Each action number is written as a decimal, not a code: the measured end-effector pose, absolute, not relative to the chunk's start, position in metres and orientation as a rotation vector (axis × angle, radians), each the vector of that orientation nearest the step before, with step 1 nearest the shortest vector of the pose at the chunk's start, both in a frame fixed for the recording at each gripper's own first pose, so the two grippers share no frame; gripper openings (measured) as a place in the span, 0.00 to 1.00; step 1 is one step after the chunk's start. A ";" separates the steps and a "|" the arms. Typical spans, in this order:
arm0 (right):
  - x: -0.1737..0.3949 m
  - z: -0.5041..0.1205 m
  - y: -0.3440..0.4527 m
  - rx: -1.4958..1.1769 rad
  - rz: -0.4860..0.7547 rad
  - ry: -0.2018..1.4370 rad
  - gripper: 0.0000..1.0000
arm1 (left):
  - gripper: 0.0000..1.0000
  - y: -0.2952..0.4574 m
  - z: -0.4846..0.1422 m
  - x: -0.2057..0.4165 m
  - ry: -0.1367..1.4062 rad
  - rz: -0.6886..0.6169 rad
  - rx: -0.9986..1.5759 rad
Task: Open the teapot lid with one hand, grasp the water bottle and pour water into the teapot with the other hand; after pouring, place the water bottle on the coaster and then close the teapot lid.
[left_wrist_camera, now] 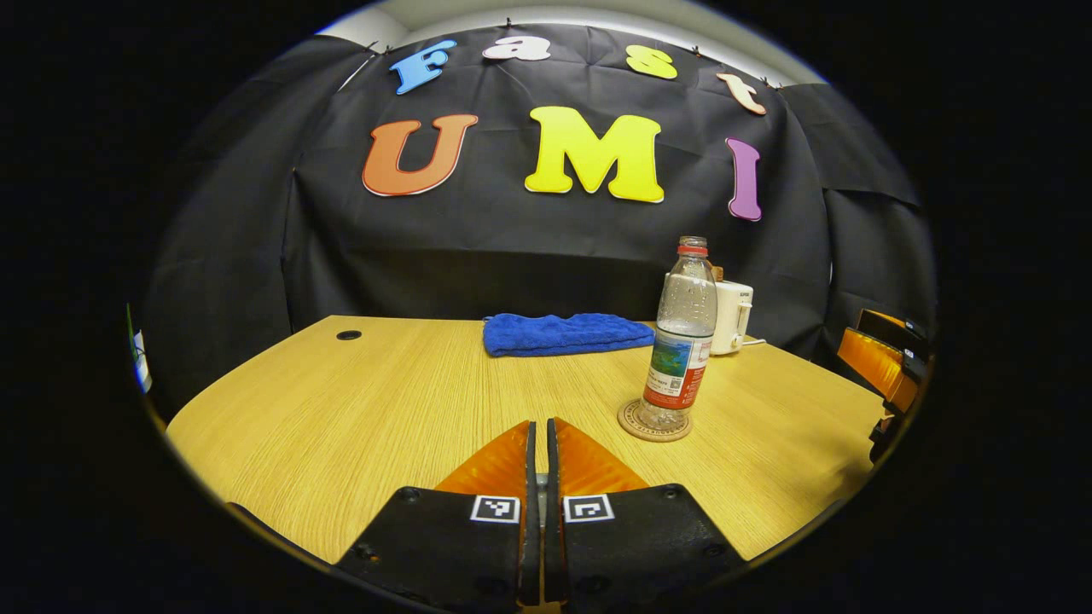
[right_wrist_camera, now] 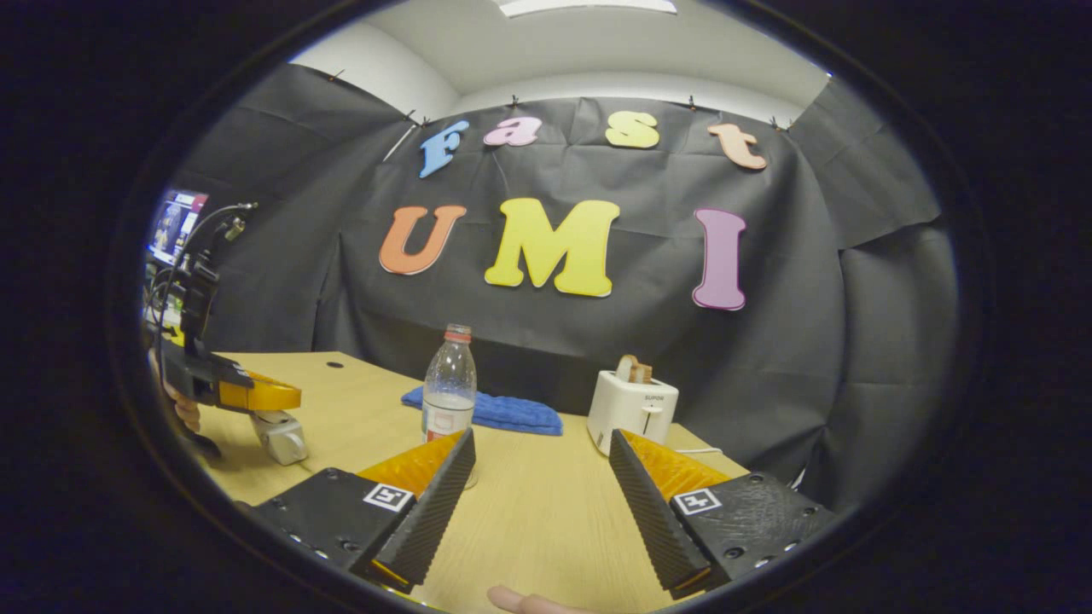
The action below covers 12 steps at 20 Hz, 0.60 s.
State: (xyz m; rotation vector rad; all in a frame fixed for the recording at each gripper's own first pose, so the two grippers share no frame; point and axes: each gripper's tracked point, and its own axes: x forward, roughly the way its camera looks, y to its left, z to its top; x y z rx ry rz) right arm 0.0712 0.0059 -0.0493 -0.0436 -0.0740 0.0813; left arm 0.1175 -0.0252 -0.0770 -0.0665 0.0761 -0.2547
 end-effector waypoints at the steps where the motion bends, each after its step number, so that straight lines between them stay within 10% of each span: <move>1: 0.071 -0.049 0.005 -0.041 0.082 -0.075 0.95 | 0.05 -0.025 -0.080 0.119 0.088 -0.251 -0.064; 12: 0.073 -0.053 0.002 -0.049 0.075 -0.061 0.95 | 0.08 -0.031 -0.084 0.119 0.096 -0.260 -0.046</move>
